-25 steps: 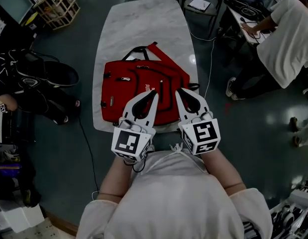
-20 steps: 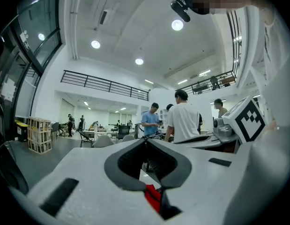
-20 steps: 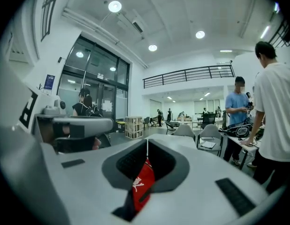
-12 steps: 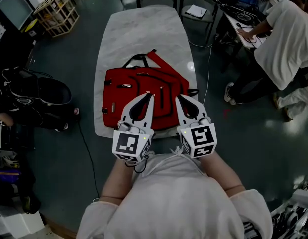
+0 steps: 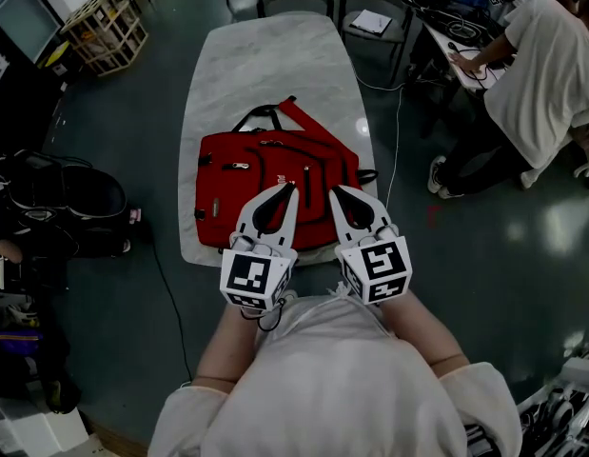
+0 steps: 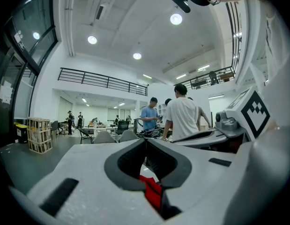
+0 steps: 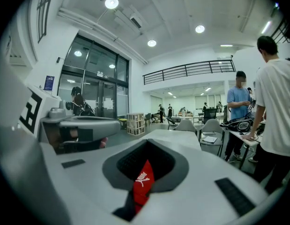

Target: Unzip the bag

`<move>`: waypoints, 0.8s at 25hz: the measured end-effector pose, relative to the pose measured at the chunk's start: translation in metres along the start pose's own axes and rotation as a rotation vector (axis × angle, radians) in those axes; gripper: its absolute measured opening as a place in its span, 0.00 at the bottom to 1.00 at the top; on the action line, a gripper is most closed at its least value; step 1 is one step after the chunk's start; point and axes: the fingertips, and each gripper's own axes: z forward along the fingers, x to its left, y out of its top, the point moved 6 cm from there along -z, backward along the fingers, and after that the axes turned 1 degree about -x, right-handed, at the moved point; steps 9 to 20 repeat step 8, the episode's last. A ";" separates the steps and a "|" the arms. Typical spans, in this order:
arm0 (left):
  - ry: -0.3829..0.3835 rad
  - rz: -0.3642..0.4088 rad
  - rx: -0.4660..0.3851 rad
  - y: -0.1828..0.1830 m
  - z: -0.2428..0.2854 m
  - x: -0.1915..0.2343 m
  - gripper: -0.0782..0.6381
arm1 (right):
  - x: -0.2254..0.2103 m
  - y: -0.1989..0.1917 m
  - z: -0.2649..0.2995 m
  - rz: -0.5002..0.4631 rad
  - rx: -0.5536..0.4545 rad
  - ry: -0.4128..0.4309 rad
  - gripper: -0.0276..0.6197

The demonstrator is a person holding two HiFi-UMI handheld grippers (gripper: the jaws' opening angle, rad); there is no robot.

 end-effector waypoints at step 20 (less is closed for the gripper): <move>-0.009 -0.003 -0.005 -0.002 0.000 -0.005 0.15 | 0.000 -0.001 -0.003 -0.002 0.003 -0.002 0.09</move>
